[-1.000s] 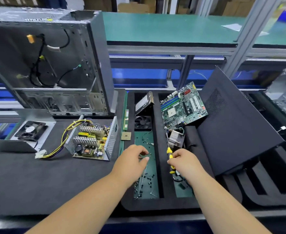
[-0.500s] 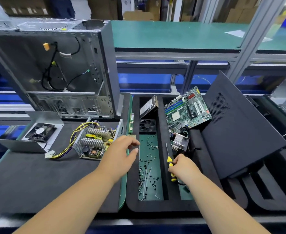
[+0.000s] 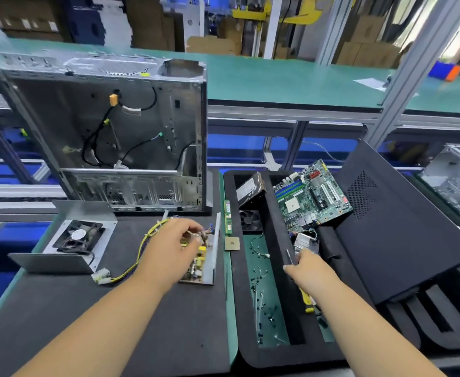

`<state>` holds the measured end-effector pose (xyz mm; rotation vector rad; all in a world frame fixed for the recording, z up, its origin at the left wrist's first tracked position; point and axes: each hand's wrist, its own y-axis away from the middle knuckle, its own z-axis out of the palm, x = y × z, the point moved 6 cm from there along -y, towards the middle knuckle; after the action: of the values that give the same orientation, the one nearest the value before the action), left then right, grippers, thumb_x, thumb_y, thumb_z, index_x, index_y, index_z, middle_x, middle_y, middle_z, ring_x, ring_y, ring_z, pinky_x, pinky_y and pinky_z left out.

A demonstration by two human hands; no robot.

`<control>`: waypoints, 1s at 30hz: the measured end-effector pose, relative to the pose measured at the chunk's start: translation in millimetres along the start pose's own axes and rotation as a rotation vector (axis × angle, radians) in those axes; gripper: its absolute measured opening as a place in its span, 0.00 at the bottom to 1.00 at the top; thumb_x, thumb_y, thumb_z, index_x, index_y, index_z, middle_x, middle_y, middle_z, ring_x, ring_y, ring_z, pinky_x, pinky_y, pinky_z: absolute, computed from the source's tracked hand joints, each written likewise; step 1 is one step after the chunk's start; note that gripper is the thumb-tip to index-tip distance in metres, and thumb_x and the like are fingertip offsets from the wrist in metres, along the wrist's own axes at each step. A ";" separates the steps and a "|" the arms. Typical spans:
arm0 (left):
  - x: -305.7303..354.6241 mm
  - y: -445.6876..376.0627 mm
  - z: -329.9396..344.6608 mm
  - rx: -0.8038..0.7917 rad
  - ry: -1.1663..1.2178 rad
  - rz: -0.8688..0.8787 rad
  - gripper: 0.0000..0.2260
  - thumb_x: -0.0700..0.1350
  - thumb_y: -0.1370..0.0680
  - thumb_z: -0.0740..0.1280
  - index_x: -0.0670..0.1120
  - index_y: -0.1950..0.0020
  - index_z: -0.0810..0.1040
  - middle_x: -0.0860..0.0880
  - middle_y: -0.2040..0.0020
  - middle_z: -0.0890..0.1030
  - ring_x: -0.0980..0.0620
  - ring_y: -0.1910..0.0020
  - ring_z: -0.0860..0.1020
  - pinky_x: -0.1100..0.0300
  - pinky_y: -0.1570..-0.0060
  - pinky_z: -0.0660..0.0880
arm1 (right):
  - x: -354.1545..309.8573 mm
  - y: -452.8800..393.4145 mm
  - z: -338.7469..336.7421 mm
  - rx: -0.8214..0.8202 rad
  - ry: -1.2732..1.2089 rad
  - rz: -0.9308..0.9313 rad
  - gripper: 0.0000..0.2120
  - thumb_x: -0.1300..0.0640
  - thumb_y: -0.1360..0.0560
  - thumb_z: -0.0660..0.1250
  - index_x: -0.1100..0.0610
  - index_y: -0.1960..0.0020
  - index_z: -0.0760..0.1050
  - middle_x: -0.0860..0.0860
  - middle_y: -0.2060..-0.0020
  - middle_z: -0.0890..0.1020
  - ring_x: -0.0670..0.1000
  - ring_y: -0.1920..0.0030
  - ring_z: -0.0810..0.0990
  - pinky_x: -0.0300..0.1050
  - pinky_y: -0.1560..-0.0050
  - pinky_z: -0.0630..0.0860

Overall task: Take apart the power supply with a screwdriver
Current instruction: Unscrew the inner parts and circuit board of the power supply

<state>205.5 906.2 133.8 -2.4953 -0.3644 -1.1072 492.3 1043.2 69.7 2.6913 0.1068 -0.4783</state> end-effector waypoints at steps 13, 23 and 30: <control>-105.6 -18.9 -80.6 -0.207 -0.163 -0.287 0.06 0.47 0.23 0.69 0.56 0.60 0.79 0.57 0.62 0.80 0.59 0.60 0.77 0.61 0.59 0.72 | -213.4 29.1 31.4 0.101 0.159 -0.603 0.26 0.39 0.31 0.72 0.51 0.37 0.75 0.50 0.44 0.76 0.53 0.40 0.72 0.49 0.40 0.71; -130.4 -11.2 -58.6 -0.478 -0.372 -0.344 0.22 0.56 0.31 0.74 0.54 0.41 0.72 0.54 0.41 0.72 0.51 0.42 0.74 0.56 0.44 0.73 | -252.6 17.3 78.5 0.018 0.481 -0.746 0.51 0.37 0.35 0.76 0.50 0.21 0.54 0.51 0.31 0.67 0.55 0.32 0.65 0.50 0.30 0.66; -127.6 -19.6 -57.6 -0.569 -0.259 -0.354 0.04 0.47 0.23 0.65 0.51 0.57 0.74 0.54 0.58 0.81 0.52 0.57 0.76 0.61 0.63 0.68 | -259.6 12.0 84.4 -0.074 0.450 -0.718 0.59 0.43 0.34 0.78 0.46 0.19 0.38 0.54 0.25 0.65 0.58 0.32 0.71 0.51 0.39 0.75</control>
<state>76.8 888.0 78.0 -3.1852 -0.6627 -1.1380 223.8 997.1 91.2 2.5698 1.2085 -0.0424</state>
